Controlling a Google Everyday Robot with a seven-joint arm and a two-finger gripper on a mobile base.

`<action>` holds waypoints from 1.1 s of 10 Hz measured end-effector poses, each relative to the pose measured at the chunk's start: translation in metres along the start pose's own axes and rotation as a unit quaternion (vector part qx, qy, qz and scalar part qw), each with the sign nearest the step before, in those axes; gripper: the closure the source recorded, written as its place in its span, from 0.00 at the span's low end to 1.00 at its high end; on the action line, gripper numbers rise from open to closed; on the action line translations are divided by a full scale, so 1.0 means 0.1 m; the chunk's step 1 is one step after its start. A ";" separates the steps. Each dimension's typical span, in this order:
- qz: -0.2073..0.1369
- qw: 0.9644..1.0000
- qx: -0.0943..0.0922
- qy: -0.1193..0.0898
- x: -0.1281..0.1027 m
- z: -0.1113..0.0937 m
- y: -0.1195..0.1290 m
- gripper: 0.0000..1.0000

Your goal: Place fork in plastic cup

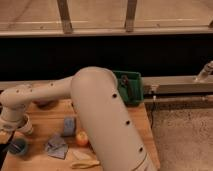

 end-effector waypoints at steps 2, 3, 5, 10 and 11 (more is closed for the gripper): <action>-0.001 1.000 -0.004 -0.004 0.02 0.04 -0.01 1.00; -0.002 1.000 -0.004 -0.006 0.03 0.05 -0.02 1.00; -0.001 1.000 -0.004 -0.008 0.04 0.06 -0.03 1.00; 0.007 1.000 0.005 -0.004 0.11 0.01 0.00 0.64; 0.009 1.000 0.010 -0.003 0.12 -0.02 0.01 0.53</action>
